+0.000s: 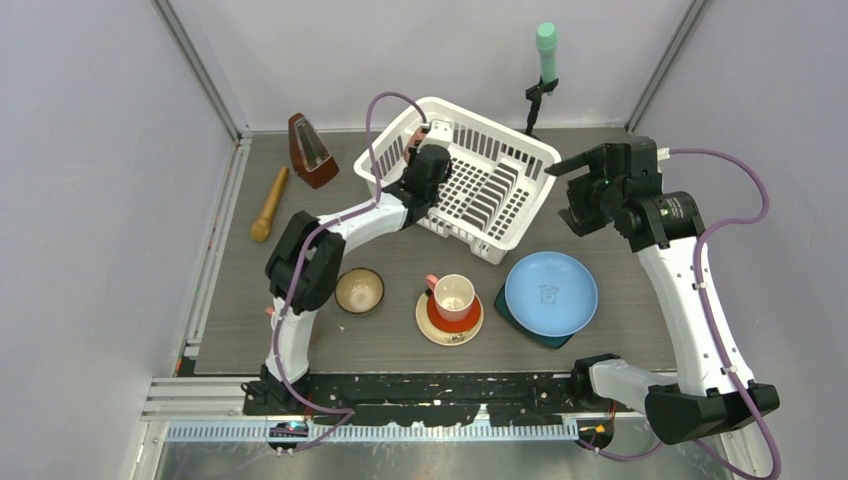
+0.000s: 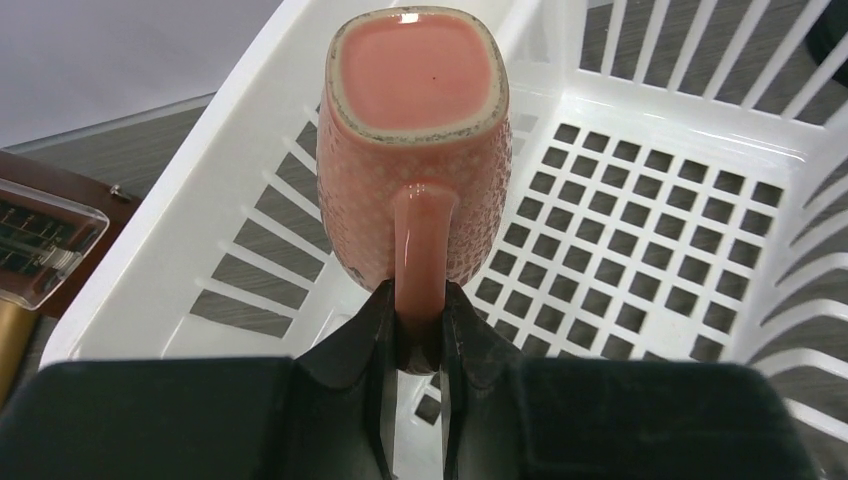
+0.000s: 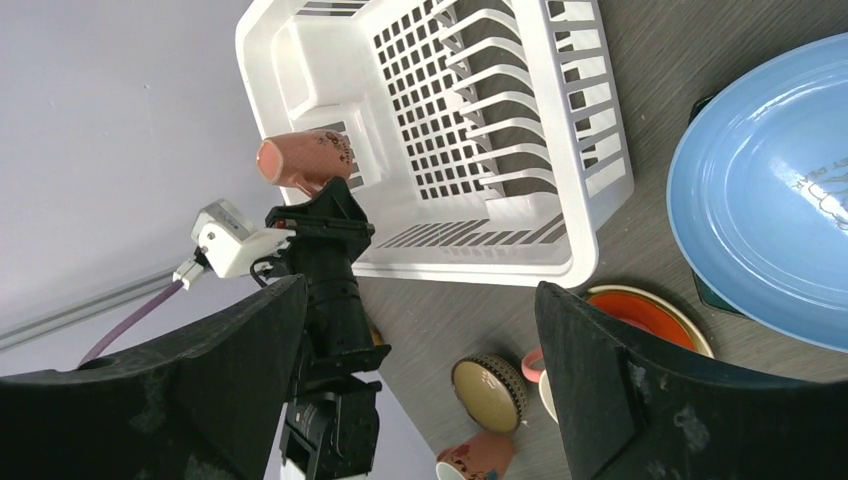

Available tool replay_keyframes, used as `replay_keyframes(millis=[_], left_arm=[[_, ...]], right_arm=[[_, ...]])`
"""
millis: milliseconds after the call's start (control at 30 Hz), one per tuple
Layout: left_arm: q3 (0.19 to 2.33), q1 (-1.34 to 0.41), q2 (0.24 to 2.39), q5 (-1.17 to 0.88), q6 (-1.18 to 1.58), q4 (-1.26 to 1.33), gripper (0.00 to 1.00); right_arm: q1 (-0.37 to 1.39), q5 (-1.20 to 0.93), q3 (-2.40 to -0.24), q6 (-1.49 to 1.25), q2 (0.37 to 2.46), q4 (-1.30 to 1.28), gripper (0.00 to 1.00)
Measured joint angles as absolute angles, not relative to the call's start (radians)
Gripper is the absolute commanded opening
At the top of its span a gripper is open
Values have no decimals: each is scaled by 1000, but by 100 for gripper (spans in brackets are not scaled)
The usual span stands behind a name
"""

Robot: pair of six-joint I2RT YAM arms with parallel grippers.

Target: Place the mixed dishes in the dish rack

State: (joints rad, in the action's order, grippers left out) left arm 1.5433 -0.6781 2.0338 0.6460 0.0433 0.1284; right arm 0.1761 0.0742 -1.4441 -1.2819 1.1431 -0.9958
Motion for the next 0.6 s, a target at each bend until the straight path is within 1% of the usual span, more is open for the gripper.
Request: replay_keyframes(millis=[167, 333, 467, 600], left_arm=[[1587, -653, 2107, 657, 46, 171, 0], [1599, -614, 2158, 622, 47, 237, 0], [1599, -588, 2197, 607, -10, 332, 0], [1599, -570, 2221, 551, -30, 367, 0]], right_arm=[[174, 73, -1444, -1266, 1143, -999, 90], [172, 67, -1443, -1253, 1143, -1001, 90], [167, 59, -1443, -1243, 1143, -1003, 90], [160, 48, -1440, -1239, 1143, -1000, 90]])
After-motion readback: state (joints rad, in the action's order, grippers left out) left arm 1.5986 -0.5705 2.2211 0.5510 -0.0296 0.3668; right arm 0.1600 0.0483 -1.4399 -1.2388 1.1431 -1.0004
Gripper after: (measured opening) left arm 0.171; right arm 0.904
